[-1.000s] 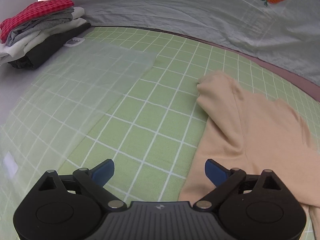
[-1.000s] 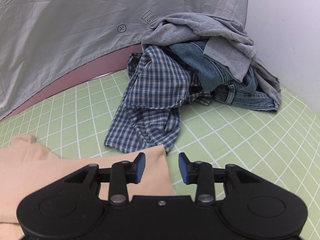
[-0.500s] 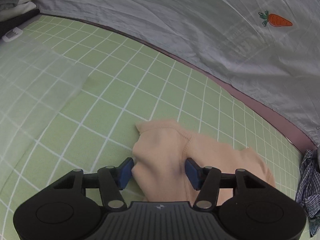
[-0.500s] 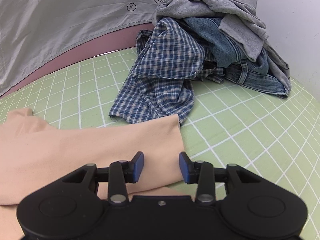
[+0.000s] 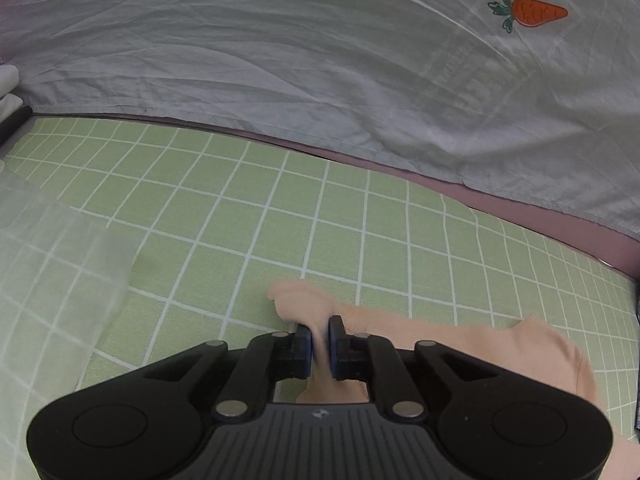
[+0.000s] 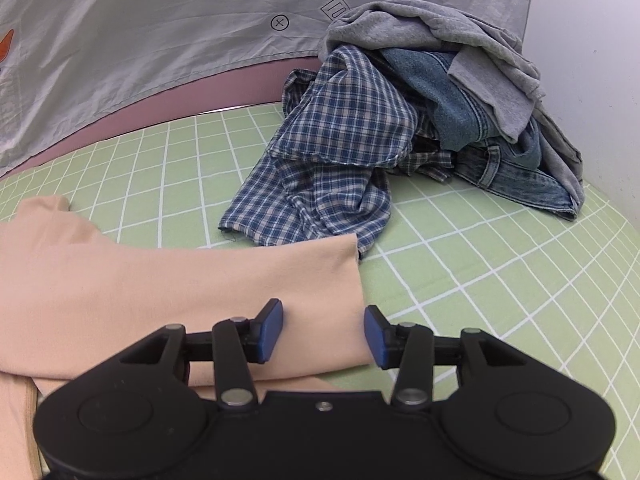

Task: Fold clothes

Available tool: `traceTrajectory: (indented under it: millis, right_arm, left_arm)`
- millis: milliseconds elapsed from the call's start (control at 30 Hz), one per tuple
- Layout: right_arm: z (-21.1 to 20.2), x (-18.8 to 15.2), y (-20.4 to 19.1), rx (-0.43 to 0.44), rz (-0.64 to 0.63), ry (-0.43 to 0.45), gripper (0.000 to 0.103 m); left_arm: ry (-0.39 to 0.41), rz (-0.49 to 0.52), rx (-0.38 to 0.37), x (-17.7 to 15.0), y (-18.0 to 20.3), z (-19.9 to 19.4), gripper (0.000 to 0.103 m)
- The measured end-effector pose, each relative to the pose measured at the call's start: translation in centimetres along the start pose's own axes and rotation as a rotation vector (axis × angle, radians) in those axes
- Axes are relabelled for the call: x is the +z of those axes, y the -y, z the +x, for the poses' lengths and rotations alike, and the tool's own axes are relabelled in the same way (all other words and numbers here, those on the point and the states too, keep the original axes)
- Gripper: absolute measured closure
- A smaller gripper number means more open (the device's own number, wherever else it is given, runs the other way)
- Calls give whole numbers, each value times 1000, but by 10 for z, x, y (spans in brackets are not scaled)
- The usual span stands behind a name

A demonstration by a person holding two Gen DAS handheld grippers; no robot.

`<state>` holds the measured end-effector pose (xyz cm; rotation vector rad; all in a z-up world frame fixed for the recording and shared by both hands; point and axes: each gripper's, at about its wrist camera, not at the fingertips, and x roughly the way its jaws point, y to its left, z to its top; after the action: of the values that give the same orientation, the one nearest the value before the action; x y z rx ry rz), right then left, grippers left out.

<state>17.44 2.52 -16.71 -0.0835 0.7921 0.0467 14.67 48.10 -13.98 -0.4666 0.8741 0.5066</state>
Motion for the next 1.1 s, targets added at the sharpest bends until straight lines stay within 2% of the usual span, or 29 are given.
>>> traceTrajectory:
  millis: [67, 133, 167, 200, 233, 367, 467, 533, 600, 700, 833, 967, 1100]
  right_arm:
    - [1, 2, 2, -4, 22, -11, 53]
    - [3, 6, 7, -10, 55, -40, 40]
    - [5, 10, 10, -11, 74, -59, 38]
    - [6, 11, 13, -2, 85, -69, 36]
    - [8, 13, 15, 8, 96, -79, 35]
    - [12, 17, 18, 36, 113, -93, 34]
    - [12, 21, 13, 70, 76, -87, 62]
    - [11, 25, 8, 104, 51, -96, 94]
    - [8, 27, 1, 105, 15, -86, 94]
    - [-13, 28, -10, 122, -70, -16, 95]
    - [-57, 28, -25, 182, -134, 91, 95]
    - [-106, 16, -53, 257, -213, 183, 95]
    - [-148, -17, -84, 351, -265, 192, 95]
  left_arm:
    - [12, 5, 16, -2, 0, -8, 77]
    - [35, 8, 43, -4, -2, -20, 53]
    - [49, 10, 59, -6, -4, -28, 45]
    - [64, 15, 76, -9, -5, -36, 33]
    - [79, 26, 87, -13, -5, -44, 29]
    - [48, 65, 124, -36, -5, -67, 28]
    - [2, 49, 146, -58, -9, -79, 28]
    - [-16, 33, 167, -73, -11, -89, 28]
    - [-16, 7, 184, -86, -15, -104, 28]
    - [-10, -42, 180, -105, -23, -134, 28]
    - [-9, 12, 174, -132, -25, -165, 28]
    - [-10, 34, 128, -160, -35, -191, 28]
    - [-35, 53, 101, -182, -49, -205, 28]
